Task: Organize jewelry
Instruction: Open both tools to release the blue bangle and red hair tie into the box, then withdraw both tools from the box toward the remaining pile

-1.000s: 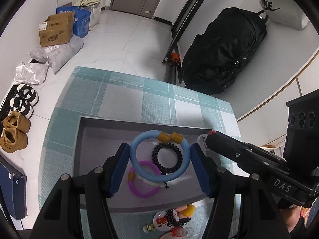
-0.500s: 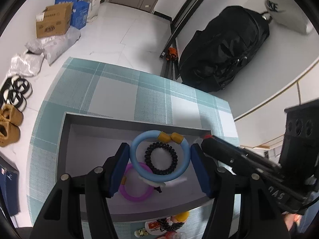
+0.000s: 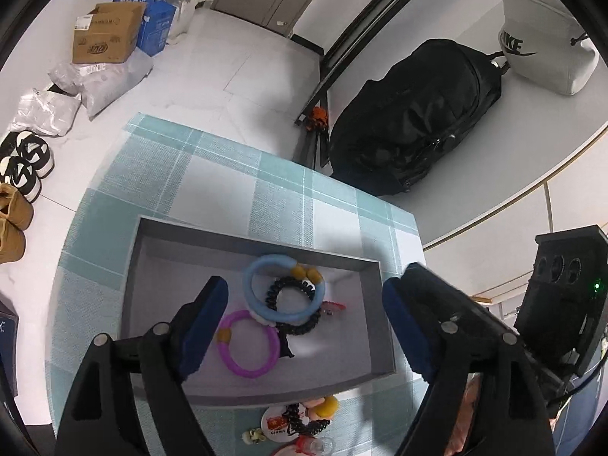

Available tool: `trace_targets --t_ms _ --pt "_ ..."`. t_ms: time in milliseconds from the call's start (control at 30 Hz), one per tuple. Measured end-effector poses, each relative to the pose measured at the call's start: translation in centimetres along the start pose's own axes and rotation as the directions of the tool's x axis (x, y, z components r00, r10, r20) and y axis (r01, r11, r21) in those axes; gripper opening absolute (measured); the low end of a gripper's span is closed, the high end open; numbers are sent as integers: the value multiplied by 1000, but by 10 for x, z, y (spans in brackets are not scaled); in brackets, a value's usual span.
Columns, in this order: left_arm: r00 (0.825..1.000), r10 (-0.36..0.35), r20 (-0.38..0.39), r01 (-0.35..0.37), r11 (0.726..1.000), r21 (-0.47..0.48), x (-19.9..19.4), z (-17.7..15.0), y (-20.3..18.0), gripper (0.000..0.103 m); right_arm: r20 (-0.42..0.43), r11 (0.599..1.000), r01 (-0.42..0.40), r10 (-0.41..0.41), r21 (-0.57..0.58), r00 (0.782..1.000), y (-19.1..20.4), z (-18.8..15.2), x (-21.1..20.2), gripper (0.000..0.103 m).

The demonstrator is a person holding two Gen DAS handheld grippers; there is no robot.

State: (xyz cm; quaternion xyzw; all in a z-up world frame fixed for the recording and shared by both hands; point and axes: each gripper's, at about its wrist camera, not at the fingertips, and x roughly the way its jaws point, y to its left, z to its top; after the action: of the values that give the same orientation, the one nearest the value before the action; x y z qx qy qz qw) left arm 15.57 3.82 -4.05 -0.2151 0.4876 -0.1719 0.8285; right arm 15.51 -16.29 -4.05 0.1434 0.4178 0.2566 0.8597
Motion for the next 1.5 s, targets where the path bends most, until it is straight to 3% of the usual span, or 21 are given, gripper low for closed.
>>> trace_targets --t_ms 33,100,267,400,700,967,1233,1500 --pt "1000 -3 3 3 1000 2 -3 -1 -2 80 20 1000 28 -28 6 999 -2 0 -5 67" --pt "1000 1 9 -1 1000 16 -5 -3 -4 80 43 996 90 -90 3 995 -3 -2 -10 76" --pt "998 47 45 -51 994 101 -17 -14 -17 80 50 994 109 -109 10 993 -6 -7 -19 77" --pt "992 105 70 -113 985 127 -25 -23 -18 80 60 989 148 -147 -9 987 -3 -14 -26 89" --pt "981 154 118 -174 967 185 -40 -51 -24 80 54 980 194 -191 -51 980 6 -35 -41 98" --pt "982 165 92 -184 949 258 -41 -86 -29 80 37 969 228 -225 -91 974 12 -58 -51 101" --pt "982 189 -22 -172 932 320 -33 -115 -30 80 -49 952 276 -284 -130 957 6 -79 -48 101" --pt "957 270 -108 -218 912 347 -9 -130 -27 80 -113 951 299 -307 -82 945 -9 -90 -47 101"
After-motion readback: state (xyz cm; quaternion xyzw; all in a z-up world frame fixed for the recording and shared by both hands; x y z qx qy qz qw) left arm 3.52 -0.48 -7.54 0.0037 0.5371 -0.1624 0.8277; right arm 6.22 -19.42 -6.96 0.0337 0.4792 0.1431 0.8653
